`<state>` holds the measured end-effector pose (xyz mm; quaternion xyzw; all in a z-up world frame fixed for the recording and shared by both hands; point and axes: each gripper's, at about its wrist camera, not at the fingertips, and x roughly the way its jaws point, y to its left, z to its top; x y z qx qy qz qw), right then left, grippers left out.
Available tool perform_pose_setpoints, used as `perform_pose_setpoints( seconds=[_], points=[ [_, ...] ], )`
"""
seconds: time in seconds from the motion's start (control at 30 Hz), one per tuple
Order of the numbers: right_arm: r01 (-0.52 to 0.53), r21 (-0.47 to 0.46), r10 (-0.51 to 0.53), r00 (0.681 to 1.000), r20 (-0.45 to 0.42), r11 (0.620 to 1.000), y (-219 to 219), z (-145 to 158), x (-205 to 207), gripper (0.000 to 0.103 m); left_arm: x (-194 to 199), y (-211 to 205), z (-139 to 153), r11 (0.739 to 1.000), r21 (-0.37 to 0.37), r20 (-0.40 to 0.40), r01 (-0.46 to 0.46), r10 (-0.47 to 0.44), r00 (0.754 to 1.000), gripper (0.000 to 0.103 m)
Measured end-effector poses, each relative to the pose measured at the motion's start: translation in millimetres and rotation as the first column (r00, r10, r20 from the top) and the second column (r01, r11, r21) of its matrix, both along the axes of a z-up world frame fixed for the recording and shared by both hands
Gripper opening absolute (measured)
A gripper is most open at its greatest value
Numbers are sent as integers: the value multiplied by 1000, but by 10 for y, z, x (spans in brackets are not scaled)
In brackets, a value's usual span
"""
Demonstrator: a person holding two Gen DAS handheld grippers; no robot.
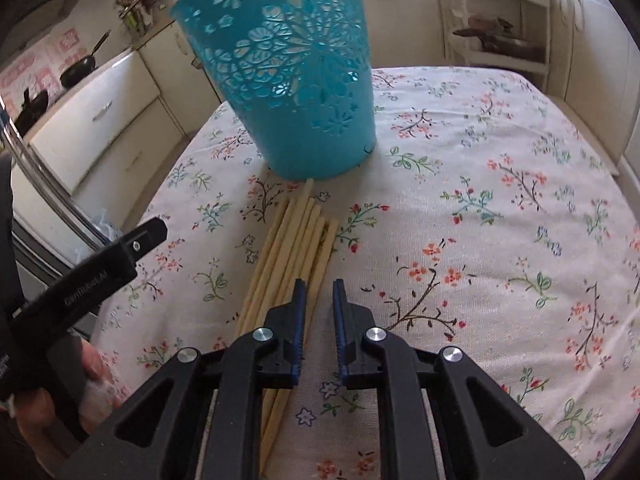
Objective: Organize utensils
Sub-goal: 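Reach the left tool to the chopstick bundle and grasp one chopstick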
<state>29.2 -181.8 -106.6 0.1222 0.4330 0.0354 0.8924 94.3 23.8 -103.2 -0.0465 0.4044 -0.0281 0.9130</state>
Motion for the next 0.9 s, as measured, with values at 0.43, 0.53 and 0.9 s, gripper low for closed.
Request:
perform_pose_setpoints(
  seconds=[0.43, 0.53, 0.9],
  points=[
    [-30, -67, 31, 999, 21, 997, -376, -16, -137, 7, 24, -541, 40, 972, 67, -42, 225, -222, 974, 86],
    [-21, -40, 22, 999, 26, 999, -402, -27, -135, 7, 62, -687, 14, 966, 88, -66, 244, -239, 969, 86],
    [-20, 20, 19, 999, 28, 1000, -462, -25, -121, 7, 132, -883, -183, 954, 161, -145, 254, -232, 962, 83]
  ],
)
